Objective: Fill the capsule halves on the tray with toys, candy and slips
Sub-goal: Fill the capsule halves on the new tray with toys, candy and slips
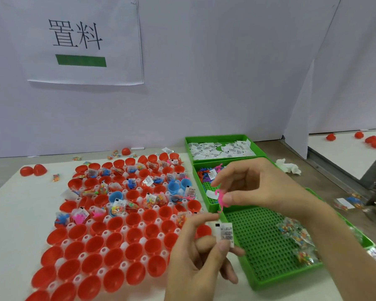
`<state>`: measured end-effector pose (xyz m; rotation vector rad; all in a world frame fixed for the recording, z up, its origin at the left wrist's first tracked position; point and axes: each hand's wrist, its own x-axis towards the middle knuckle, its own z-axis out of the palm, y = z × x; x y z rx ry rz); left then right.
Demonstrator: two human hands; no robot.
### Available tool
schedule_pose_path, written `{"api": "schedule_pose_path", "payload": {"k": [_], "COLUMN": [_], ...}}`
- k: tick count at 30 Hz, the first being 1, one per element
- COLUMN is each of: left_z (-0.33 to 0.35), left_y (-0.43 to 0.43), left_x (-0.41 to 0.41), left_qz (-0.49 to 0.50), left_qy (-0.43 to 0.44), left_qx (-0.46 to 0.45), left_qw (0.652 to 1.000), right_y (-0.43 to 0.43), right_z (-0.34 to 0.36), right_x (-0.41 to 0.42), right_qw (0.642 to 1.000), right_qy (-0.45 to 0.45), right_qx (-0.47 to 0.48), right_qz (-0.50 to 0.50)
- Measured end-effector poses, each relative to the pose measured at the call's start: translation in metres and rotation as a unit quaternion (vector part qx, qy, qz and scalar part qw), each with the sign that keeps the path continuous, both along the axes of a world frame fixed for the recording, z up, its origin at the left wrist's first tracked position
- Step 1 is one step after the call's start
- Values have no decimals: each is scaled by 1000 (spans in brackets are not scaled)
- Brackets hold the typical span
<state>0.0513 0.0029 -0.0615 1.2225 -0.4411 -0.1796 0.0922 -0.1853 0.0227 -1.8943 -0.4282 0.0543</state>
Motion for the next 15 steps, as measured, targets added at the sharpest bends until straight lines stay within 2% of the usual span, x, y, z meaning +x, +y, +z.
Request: {"api": "schedule_pose_path", "payload": {"k": [5,15], "left_z": [3,-1], "left_y": [1,1], "left_x": [1,3], "left_qz": [43,47], "left_qy": [2,13], "left_qx": [-23,-29], "left_qw": [999,998], "right_y": [17,4], "right_z": [1,4], "right_x": [-6,-10], "right_qw": [994,989], "right_qy": [-32,79], "right_qx": [-100,-80], "right_qz": [19,92]}}
